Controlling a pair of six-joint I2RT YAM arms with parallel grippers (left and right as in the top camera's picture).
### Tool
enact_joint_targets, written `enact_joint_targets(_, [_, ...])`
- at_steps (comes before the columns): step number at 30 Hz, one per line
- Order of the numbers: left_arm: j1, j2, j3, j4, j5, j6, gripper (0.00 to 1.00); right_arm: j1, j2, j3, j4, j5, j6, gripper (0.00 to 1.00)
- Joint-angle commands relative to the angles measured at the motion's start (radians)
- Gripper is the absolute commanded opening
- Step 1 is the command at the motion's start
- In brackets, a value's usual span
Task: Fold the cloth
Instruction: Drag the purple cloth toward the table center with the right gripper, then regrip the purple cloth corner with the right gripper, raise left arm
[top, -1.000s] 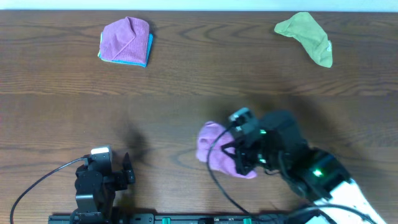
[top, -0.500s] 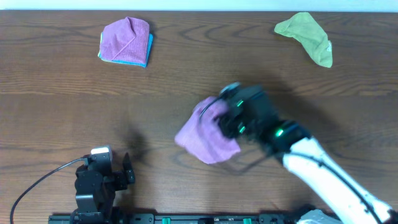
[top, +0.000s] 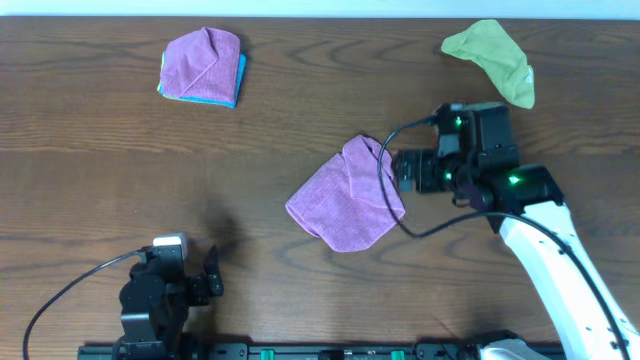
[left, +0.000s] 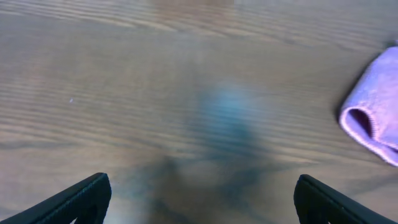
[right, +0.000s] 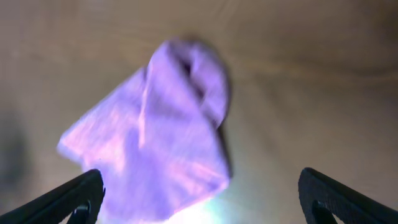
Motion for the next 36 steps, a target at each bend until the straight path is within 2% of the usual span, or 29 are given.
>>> enact_joint_targets(1, [-0.004,-0.006,0.001,0.028,0.117,-0.048,0.95,0.006,-0.013,0.000,-0.042,-0.099,-0.097,0.99])
enact_joint_targets(6, [-0.004,0.030,0.037,0.031,0.225,-0.274,0.95,0.010,0.005,-0.048,-0.055,-0.094,-0.258,0.95])
enact_joint_targets(10, [-0.004,0.156,0.121,0.030,0.328,-0.351,0.95,0.056,0.061,-0.055,-0.024,-0.034,-0.263,0.93])
enact_joint_targets(21, [-0.004,0.666,0.481,-0.069,0.423,-0.359,0.95,0.274,0.240,-0.055,0.060,0.180,-0.262,0.95])
enact_joint_targets(25, [-0.004,0.739,0.494,-0.043,0.483,-0.434,0.95,0.291,0.266,-0.055,0.104,0.188,-0.263,0.94])
enact_joint_targets(30, [-0.004,0.803,0.494,0.021,0.541,-0.524,0.95,0.291,0.316,-0.055,0.166,0.191,-0.269,0.86])
enact_joint_targets(36, [-0.004,0.839,0.494,0.020,0.552,-0.553,0.95,0.292,0.365,-0.055,0.201,0.190,-0.275,0.82])
